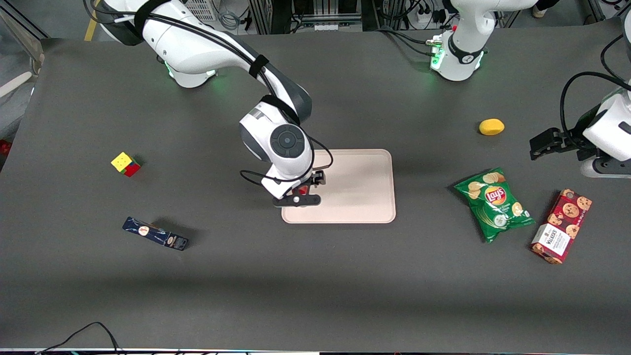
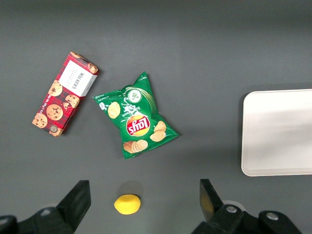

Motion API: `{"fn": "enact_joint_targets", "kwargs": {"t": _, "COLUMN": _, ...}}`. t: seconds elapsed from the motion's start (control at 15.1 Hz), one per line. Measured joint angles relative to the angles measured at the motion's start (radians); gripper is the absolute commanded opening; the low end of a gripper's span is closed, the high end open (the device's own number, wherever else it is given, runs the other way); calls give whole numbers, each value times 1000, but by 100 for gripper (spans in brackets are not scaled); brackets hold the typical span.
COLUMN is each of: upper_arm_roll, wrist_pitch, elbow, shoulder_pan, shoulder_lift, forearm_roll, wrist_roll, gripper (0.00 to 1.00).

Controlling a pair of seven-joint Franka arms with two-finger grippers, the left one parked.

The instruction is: Place coke bottle on tray

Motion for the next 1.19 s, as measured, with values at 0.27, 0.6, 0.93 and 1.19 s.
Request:
{"fn": "enact_joint_targets", "kwargs": {"t": 0.27, "upper_arm_roll": 0, "wrist_pitch": -13, "elbow": 31, "shoulder_pan": -4, "shoulder_lift": -33, "forearm_roll": -5, "wrist_roll": 0, "gripper": 100}}
{"fn": "enact_joint_targets", "kwargs": {"t": 0.6, "upper_arm_roll": -9, "wrist_pitch": -286, "elbow": 143, "shoulder_pan": -27, "shoulder_lift": -229, "forearm_roll": -10, "wrist_roll": -159, "gripper": 100}}
{"fn": "enact_joint_targets", "kwargs": {"t": 0.93, "upper_arm_roll": -88, "wrist_pitch": -454, "elbow": 154, "shoulder_pan": -117, "shoulder_lift": -493, "forearm_roll": -10, "wrist_roll": -420, "gripper": 100}}
{"fn": "enact_joint_targets", "kwargs": {"t": 1.19, "upper_arm_roll": -100, "wrist_pitch": -495, "elbow": 133, "shoulder_pan": -254, "shoulder_lift": -535, "forearm_roll": -10, "wrist_roll": -549, "gripper": 100}}
